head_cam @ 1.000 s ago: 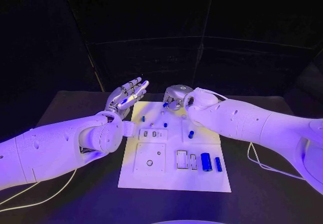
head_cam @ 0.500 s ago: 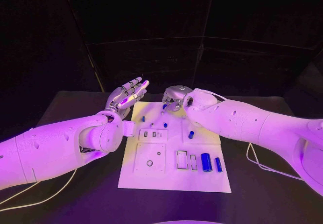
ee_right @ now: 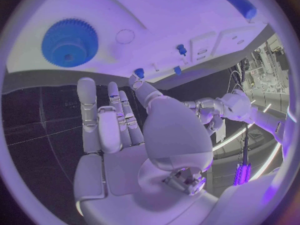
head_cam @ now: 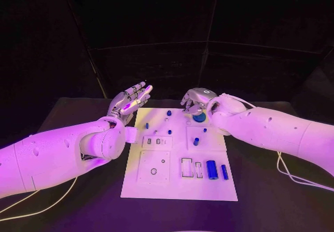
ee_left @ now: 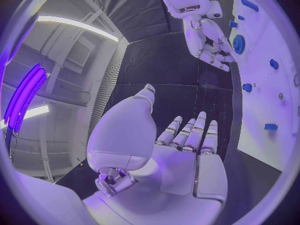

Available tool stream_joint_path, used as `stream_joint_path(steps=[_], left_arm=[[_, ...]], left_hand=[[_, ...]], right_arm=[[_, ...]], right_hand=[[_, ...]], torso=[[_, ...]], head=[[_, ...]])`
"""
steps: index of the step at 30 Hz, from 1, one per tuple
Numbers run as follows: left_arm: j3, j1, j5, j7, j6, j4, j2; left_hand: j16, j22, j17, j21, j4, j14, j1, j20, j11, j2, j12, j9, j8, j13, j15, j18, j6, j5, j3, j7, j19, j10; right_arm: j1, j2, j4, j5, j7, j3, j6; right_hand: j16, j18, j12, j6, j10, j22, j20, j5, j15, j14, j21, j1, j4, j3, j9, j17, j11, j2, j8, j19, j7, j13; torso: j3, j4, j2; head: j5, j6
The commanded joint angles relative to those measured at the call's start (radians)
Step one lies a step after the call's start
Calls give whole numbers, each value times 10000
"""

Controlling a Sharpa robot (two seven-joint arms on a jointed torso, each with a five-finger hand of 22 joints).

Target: Assemble the parts on the task board

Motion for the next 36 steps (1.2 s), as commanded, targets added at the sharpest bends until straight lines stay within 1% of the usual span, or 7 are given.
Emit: stream_joint_path(steps=[1,4,7,8,16,28,36], left_arm=[[11,19,-91,58,153,1,-38],[10,18,-91,59,151,-12,-61],[10,17,-91,59,151,-22,-65],[9,17,-91,58,153,-29,-61],[9,13,-91,50,169,-97,4],[8,7,-91,47,193,-171,79],[8,7,-91,43,197,-193,88]], left_hand=[[57,17,15,38,-8,50,-7,5,57,68,34,15,29,10,-9,115,49,42,58,1158,65,3],[60,19,17,42,-10,64,-4,5,62,74,37,17,33,12,-9,113,70,42,57,1163,77,18],[61,21,18,45,-11,70,-3,4,63,76,38,18,33,13,-9,112,73,43,56,1165,87,20],[61,21,18,45,-11,70,-3,4,63,76,38,18,33,13,-9,112,73,43,56,1165,87,20],[61,21,18,45,-11,70,-3,4,63,76,38,18,33,13,-9,112,73,43,56,1165,87,20],[61,21,18,45,-11,70,-3,4,63,76,38,18,33,13,-9,112,73,43,56,1165,87,20],[61,21,18,45,-11,70,-3,4,63,76,38,18,33,13,-9,112,73,43,56,1165,87,20]], right_arm=[[45,-476,478,1227,-95,119,-81],[47,-905,691,1618,-146,208,369],[48,-1184,731,1798,-212,250,837],[49,-1307,704,1858,-252,267,1103],[48,-1296,264,1841,-353,292,1948],[33,-799,-205,1423,-312,288,2512],[1,-651,-320,1075,-312,285,2736]], right_hand=[[227,-60,622,-56,742,422,-150,233,-200,452,282,-120,112,-294,-14,421,-215,-294,5,320,-178,412],[486,-129,1889,-188,1003,779,-328,346,-373,545,529,-220,370,-810,-16,893,-361,-517,4,592,-314,1496],[678,-206,3443,-310,616,1067,-353,307,-320,599,714,-356,786,-1310,-11,1263,-352,-486,33,768,-309,2978],[808,-195,5366,-414,102,1255,-346,378,-202,632,856,-208,1086,-1675,-4,1487,-294,-342,71,875,-364,4953],[1198,-380,9267,-697,416,2110,-152,321,-135,779,1407,164,1707,-2525,-16,2391,-138,-288,140,1295,-117,9246],[1381,-446,10699,-857,945,2528,-48,232,-31,857,1698,484,1985,-2892,-24,2860,-33,-229,171,1461,-19,10834],[1435,-476,11247,-778,1248,2723,-30,233,-20,884,1830,786,1927,-2916,-6,3011,-32,-128,261,1542,-27,11442]], torso=[[31,-117,-52],[50,-164,-66],[63,-189,-77],[65,-190,-79],[72,-148,-35],[45,-146,-44],[60,-143,-49]], head=[[51,28],[54,37],[45,44],[45,42],[20,60],[-12,-15],[-16,-63]])
